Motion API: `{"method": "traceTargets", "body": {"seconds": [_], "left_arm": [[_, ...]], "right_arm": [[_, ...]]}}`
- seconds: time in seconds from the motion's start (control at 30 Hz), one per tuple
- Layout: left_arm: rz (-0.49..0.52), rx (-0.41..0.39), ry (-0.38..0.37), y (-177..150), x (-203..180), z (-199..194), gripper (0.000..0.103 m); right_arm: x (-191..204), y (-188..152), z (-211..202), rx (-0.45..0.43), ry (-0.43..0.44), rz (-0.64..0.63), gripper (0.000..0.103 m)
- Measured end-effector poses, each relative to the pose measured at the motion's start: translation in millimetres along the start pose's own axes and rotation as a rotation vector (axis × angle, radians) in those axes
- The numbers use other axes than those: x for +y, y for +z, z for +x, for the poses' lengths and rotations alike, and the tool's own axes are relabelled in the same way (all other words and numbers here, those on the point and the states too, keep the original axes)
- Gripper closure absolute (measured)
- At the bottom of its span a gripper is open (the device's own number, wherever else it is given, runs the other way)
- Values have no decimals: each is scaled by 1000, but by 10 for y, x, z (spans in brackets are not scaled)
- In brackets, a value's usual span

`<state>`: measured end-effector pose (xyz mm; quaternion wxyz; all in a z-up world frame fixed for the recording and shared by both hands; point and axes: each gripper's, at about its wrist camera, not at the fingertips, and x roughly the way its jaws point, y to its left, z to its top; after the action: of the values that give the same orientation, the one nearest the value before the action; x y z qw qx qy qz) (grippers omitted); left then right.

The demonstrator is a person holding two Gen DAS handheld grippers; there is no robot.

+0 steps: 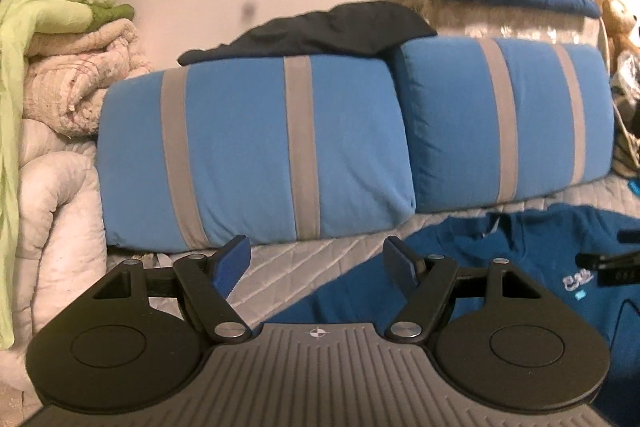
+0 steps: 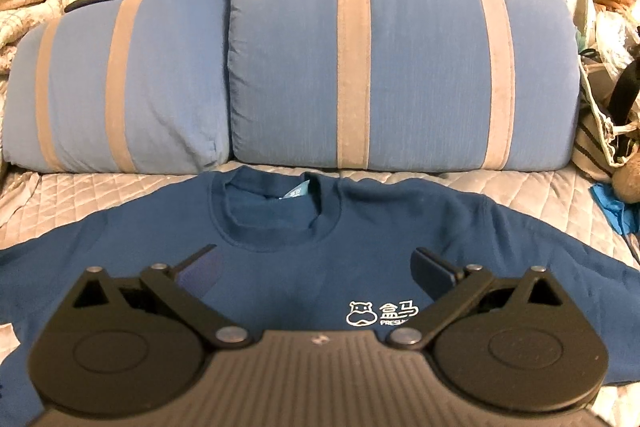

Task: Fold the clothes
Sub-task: 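Move the left tool back and grasp the sleeve cuff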

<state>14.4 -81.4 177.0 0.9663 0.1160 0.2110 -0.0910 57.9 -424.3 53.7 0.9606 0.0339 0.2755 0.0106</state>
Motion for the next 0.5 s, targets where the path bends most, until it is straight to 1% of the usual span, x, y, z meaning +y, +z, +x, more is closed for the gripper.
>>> {"method": "traceTargets", "body": {"seconds": [0.13,0.27,0.4,0.5], "left_arm": [[-45,1,31,-1,194,-88,30],[-99,4,93,17,491,-212,30],[-175,-12,181,-7,879,-340,30],[-271,20,254,-104,1184,-387,30]], "right_arm": [[-31,-7,-8,8,-10,10,0],[-43,-26,-3,24,-7,17,0],[-39,-28,8,35,4,21,0],[-49,-27,3,40,20,38,0]]}}
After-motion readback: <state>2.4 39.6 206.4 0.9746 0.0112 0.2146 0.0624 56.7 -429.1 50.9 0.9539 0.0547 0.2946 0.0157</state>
